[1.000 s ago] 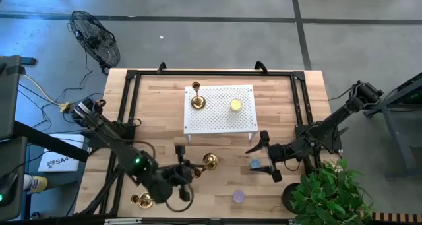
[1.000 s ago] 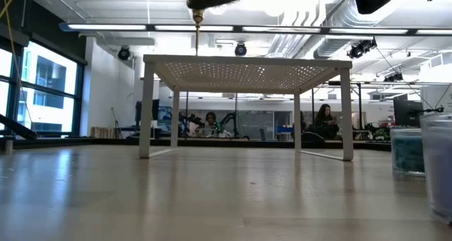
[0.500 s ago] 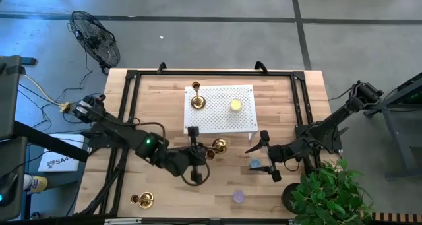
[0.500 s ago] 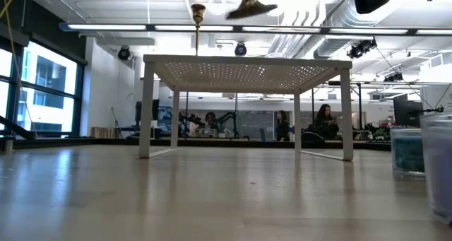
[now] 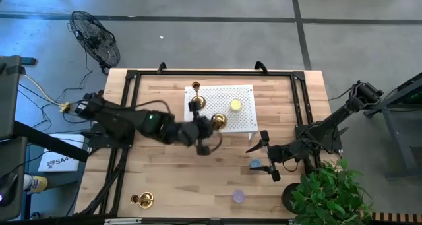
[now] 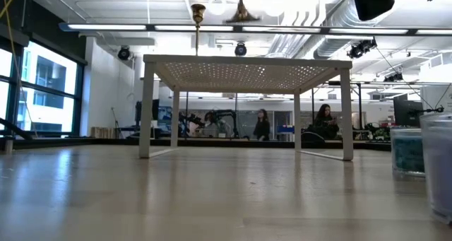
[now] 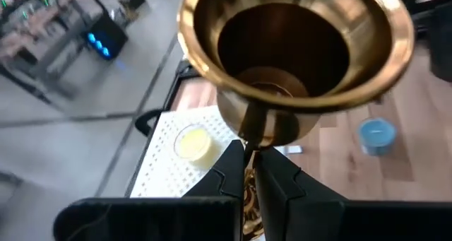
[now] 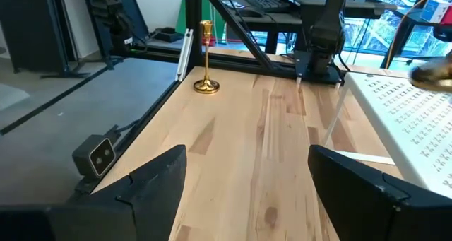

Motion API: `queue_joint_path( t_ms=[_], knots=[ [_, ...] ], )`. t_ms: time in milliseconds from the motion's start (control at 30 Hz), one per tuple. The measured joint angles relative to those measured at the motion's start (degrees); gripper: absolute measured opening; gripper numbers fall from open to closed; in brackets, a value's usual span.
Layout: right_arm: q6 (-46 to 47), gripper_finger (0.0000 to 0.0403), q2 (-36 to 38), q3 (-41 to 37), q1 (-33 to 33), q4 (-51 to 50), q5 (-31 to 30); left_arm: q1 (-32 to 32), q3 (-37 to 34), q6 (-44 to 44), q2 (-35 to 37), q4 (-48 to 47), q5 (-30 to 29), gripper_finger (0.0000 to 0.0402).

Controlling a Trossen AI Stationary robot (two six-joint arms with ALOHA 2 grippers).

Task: Pick & Place candle stick holders
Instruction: Put the right yellow candle holder on the shelf

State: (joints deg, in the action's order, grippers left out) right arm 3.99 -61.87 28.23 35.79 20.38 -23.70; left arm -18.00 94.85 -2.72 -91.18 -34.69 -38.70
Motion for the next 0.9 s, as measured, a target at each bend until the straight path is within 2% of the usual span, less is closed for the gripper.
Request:
queue_joint_path(
  t_ms=[333, 900],
  knots=[
    [0.64, 0.0291, 0.0, 0.0, 0.0, 0.1, 0.22, 10.55, 0.0, 8.95, -0.04, -5.02, 12.05, 0.0008],
    [0.68, 0.0291, 0.0, 0.0, 0.0, 0.42, -0.03, 17.92, 0.0, 10.53, -0.04, -5.73, 19.97, 0.0008]
  ],
)
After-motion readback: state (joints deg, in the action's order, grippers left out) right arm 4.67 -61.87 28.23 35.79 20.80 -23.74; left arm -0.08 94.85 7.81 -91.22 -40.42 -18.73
